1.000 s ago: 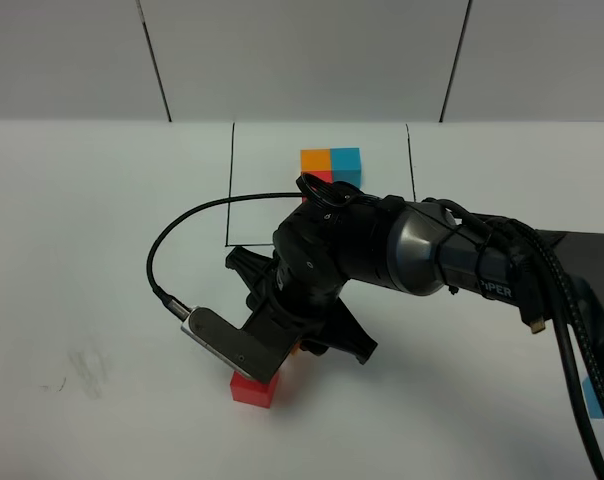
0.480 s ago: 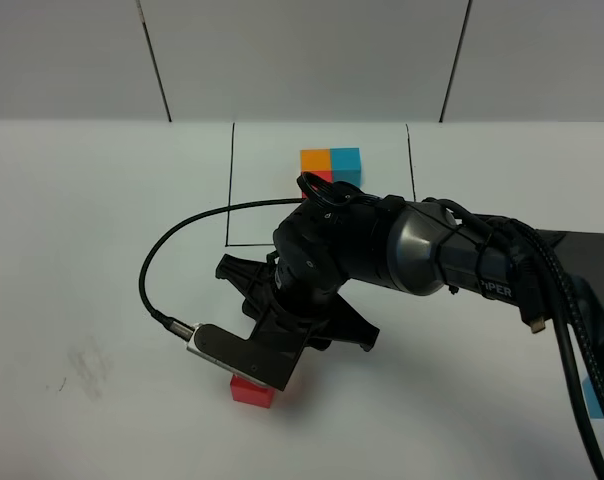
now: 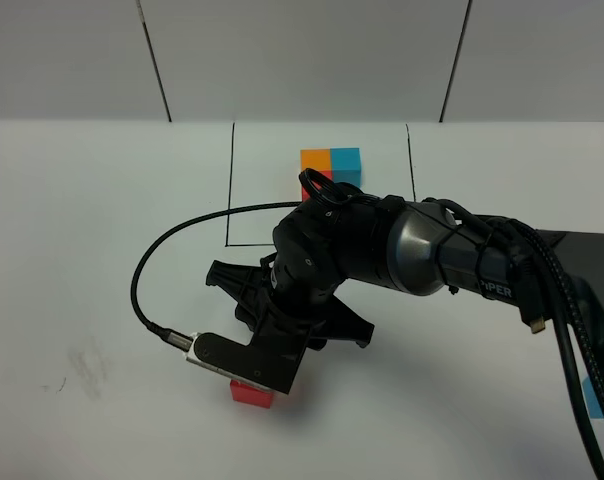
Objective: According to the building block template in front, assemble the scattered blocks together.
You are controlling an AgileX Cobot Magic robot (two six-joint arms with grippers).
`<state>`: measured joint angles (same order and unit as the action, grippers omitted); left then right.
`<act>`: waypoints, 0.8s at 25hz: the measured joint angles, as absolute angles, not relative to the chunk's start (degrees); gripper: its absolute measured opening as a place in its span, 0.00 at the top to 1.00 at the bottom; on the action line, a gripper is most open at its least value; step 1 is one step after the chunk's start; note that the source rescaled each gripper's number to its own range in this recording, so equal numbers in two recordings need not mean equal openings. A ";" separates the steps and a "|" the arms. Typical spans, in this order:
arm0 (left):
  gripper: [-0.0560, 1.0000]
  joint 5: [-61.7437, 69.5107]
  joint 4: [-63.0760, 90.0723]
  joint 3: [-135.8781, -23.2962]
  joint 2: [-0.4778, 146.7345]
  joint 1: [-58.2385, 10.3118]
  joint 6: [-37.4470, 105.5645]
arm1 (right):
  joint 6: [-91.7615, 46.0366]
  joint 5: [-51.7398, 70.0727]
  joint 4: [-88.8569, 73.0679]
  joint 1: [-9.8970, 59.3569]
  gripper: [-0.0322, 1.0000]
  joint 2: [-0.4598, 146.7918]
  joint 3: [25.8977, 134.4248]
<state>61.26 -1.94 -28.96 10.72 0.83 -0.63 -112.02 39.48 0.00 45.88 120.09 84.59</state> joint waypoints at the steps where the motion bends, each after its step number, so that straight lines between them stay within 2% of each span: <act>1: 0.95 61.26 -1.94 -28.96 10.72 0.83 -0.63 | -112.34 39.47 0.00 45.88 0.48 120.09 84.59; 20: 0.95 61.26 -1.94 -28.96 10.72 0.83 -0.70 | -115.20 39.00 -1.52 45.88 0.48 121.48 84.59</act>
